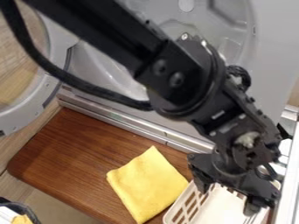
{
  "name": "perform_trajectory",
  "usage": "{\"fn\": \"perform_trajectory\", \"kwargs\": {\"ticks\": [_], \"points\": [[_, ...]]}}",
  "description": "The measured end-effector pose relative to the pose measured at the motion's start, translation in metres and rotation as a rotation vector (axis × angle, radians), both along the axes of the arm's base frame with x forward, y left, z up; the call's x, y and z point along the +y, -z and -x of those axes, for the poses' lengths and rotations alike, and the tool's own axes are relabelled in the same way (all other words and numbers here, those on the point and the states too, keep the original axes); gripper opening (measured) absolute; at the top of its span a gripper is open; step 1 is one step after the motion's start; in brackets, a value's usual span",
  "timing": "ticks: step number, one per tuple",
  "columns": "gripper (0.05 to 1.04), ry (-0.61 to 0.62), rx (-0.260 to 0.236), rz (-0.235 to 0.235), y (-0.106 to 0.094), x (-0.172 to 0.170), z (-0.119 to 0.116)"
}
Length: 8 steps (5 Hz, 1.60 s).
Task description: Place the green towel to the left of the yellow towel
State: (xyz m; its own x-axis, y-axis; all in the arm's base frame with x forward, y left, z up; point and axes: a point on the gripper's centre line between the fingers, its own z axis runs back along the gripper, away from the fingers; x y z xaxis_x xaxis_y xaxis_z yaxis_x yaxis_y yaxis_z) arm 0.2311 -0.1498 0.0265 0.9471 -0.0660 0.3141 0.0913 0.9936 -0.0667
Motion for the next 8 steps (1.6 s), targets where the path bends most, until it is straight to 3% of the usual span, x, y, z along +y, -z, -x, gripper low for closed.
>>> {"fn": "perform_trajectory", "kwargs": {"ticks": [1,3,5,8], "points": [[1.000,-0.026,0.003,-0.001,-0.003,0.006,-0.005],[1.000,-0.172,-0.109,0.009,-0.041,0.043,-0.037],[1.000,-0.300,-0.162,0.004,-0.062,0.087,-0.069],[1.000,-0.361,-0.067,0.016,-0.028,0.106,-0.101]]}}
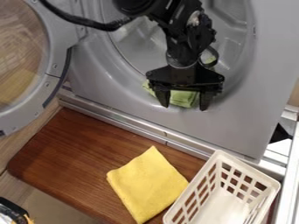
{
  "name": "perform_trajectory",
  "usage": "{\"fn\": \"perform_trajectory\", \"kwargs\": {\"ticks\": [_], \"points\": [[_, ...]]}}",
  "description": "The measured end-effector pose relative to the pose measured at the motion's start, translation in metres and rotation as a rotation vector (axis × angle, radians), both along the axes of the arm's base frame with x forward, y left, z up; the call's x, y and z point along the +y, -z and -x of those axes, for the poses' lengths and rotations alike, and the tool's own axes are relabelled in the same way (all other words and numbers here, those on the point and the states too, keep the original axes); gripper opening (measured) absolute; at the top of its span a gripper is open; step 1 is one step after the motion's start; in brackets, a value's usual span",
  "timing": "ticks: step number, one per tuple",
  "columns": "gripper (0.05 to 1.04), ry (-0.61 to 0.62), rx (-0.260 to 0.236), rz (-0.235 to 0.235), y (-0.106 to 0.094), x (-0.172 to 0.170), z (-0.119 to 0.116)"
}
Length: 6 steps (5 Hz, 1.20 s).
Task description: Place the green towel to the left of the yellow towel
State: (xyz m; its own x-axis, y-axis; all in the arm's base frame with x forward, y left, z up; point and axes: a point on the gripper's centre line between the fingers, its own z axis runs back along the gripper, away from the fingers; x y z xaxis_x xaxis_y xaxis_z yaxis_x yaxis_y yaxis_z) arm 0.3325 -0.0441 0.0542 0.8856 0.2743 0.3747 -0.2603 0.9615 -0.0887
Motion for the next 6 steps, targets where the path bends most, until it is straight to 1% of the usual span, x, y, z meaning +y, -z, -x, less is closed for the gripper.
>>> {"fn": "perform_trajectory", "kwargs": {"ticks": [1,2,3,4,5,6], "points": [[0.950,0.010,0.007,0.037,0.0096,-0.0018,-0.0075],[0.786,0.010,-0.008,0.031,0.0113,-0.0002,-0.0106],[0.475,-0.008,-0.017,0.040,0.0122,-0.0001,-0.0107],[0.220,-0.008,-0.016,0.035,0.0123,-0.0012,-0.0102],[0.080,-0.011,-0.006,0.028,0.0149,0.0000,-0.0066],[0.053,-0.020,-0.022,0.031,0.0076,0.0007,-0.0056]]}}
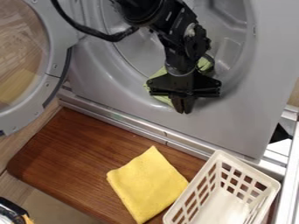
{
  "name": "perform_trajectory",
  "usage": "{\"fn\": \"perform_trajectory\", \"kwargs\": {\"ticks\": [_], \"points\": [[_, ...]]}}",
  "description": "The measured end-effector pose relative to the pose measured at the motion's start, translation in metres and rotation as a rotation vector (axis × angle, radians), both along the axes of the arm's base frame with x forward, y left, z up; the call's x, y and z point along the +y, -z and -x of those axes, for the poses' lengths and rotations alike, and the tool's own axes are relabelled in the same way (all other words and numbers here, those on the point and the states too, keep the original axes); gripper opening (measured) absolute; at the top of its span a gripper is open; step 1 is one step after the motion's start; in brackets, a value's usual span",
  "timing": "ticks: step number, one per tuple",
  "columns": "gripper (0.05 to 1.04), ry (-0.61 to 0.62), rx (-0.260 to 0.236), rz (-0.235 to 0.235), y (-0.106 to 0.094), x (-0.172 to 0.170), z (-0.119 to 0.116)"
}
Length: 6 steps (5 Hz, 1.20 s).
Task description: Place the green towel to the left of the yellow towel
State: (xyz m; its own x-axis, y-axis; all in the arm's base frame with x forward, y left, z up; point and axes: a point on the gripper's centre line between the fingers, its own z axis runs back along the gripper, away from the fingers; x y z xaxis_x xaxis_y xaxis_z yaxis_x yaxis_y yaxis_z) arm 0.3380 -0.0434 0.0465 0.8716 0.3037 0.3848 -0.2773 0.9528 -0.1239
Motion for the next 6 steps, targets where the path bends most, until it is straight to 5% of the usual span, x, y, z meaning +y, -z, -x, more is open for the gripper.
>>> {"fn": "perform_trajectory", "kwargs": {"ticks": [3,4,6], "points": [[0.052,-0.084,-0.103,-0.046,-0.048,0.019,0.030],[0.052,-0.111,-0.112,-0.036,-0.047,0.027,0.052],[0.052,-0.238,-0.055,-0.029,-0.015,0.044,0.094]]}}
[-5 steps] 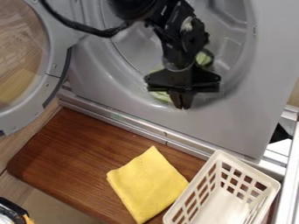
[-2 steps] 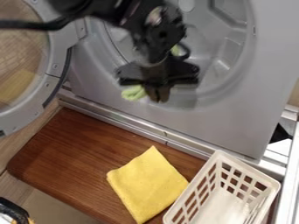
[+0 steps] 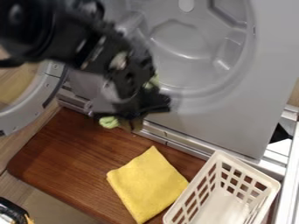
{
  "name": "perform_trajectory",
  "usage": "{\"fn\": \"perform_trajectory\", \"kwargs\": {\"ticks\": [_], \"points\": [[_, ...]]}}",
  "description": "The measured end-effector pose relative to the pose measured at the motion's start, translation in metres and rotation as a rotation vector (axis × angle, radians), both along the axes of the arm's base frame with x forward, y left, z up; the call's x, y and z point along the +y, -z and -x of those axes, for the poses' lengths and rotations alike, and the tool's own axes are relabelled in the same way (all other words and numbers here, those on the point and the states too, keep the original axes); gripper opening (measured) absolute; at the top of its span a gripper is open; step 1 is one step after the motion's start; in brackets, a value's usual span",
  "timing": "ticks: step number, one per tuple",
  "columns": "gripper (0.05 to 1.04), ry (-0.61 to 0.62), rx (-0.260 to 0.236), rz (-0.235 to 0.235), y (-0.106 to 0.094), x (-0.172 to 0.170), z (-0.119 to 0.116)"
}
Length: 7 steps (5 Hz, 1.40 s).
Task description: Place the green towel to the left of the yellow towel
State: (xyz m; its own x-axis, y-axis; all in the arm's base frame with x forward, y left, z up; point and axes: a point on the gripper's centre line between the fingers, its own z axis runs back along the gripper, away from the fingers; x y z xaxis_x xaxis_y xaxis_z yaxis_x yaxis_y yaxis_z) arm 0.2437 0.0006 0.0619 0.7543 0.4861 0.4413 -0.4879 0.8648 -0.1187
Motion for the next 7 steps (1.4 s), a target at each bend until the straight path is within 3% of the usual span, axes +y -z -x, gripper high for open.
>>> {"fn": "perform_trajectory", "kwargs": {"ticks": [2,4,6,7], "points": [[0.052,-0.137,-0.003,0.009,0.029,0.024,0.016],[0.051,-0.228,0.051,0.031,0.072,0.033,0.026],[0.073,-0.272,0.097,0.007,0.096,0.040,0.032],[0.220,-0.271,0.115,0.014,0.102,0.039,0.026]]}}
